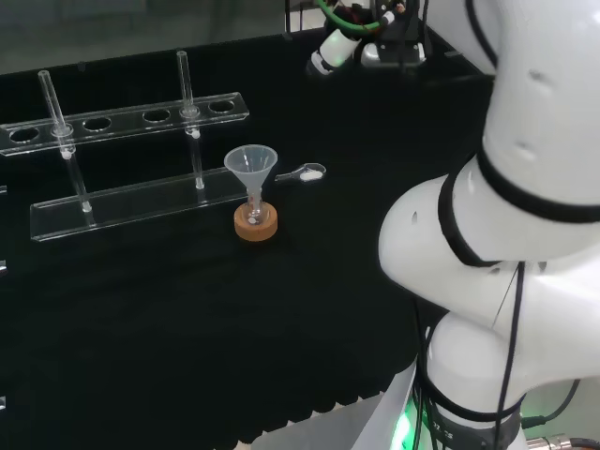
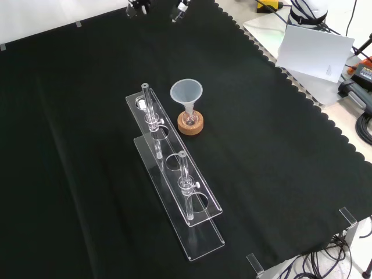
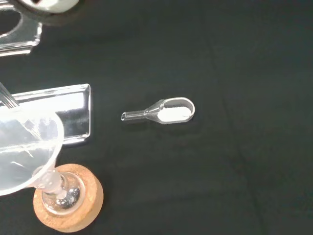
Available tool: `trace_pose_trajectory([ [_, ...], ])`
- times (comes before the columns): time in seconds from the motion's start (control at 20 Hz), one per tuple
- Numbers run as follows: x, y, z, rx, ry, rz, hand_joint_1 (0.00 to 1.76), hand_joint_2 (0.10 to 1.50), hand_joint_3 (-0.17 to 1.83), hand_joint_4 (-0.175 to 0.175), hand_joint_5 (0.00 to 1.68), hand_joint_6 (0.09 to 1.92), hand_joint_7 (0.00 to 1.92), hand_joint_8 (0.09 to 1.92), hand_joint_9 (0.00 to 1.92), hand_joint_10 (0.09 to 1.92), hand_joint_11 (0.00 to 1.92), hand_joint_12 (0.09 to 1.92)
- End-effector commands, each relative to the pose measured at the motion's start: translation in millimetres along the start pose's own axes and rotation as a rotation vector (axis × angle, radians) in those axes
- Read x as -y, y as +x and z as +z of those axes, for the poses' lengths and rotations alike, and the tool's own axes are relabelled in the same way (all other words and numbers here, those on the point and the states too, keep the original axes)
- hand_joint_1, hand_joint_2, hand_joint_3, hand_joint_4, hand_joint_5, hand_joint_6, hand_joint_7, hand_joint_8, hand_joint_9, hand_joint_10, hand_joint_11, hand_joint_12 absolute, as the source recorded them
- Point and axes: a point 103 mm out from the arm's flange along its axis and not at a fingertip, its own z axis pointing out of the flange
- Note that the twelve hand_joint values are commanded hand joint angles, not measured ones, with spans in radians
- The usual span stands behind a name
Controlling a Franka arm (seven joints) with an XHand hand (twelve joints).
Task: Pick up the weighing funnel.
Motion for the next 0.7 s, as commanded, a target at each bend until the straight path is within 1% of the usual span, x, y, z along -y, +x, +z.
trace_pose_trajectory([
  [0.05, -70, -43, 38, 0.051, 0.035, -0.008, 0.8, 0.63, 0.52, -0.046, 0.43, 0.09, 0.48, 0.67, 0.8, 0.51, 0.59, 1.3],
  [0.15, -81, -43, 50, 0.058, 0.033, -0.018, 0.81, 0.63, 0.53, -0.047, 0.43, 0.09, 0.48, 0.67, 0.81, 0.51, 0.59, 1.29],
  [0.35, -96, -43, 67, 0.06, 0.002, -0.034, 0.82, 0.62, 0.53, -0.045, 0.45, 0.09, 0.49, 0.67, 0.81, 0.5, 0.59, 1.29],
  [0.65, -113, -38, 88, 0.083, 0.004, -0.063, 0.83, 0.61, 0.54, -0.044, 0.45, 0.09, 0.48, 0.66, 0.78, 0.49, 0.59, 1.28],
  [0.7, -121, -34, 96, 0.098, 0.002, -0.076, 0.84, 0.61, 0.55, -0.044, 0.46, 0.09, 0.47, 0.66, 0.77, 0.48, 0.58, 1.28],
])
